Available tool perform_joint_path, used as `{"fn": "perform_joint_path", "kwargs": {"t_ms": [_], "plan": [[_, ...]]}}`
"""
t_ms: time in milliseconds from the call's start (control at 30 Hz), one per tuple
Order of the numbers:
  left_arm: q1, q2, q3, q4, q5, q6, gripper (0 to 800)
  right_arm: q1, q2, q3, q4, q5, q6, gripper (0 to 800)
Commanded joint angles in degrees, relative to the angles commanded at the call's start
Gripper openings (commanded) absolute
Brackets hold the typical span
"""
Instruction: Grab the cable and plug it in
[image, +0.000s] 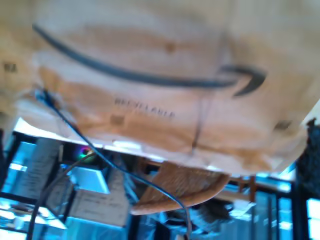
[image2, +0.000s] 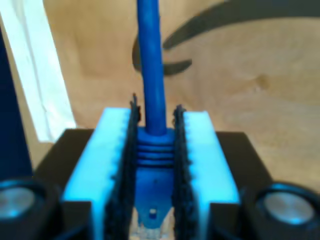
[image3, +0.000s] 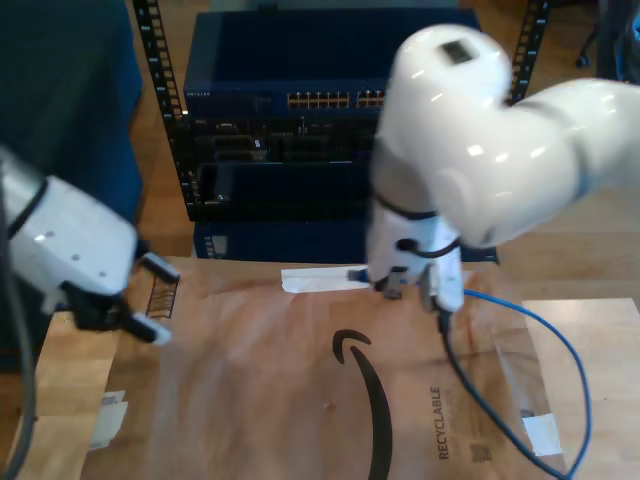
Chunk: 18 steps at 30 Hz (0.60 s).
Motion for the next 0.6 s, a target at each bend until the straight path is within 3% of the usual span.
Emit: {"fn": "perform_joint_path", "kwargs": {"t_ms": [167,400,600], "plan": [[-6.86,0.35,-2.37,-6.86,0.18,0.35,800,-1.41,-2.73,-0.09,5.89,2.2,-0.18,3],[-9.76,1.76,-6.42,-12.57,0.35,1.49,800,-1.58,-7.03,-0.35,10.9,5.01,-0.53,3],[-9.67,4.66,-9.58,-19.87,6.77,1.76,800,-1.58,-8.62,-0.44,13.98,5.36,-2.29,3]]}}
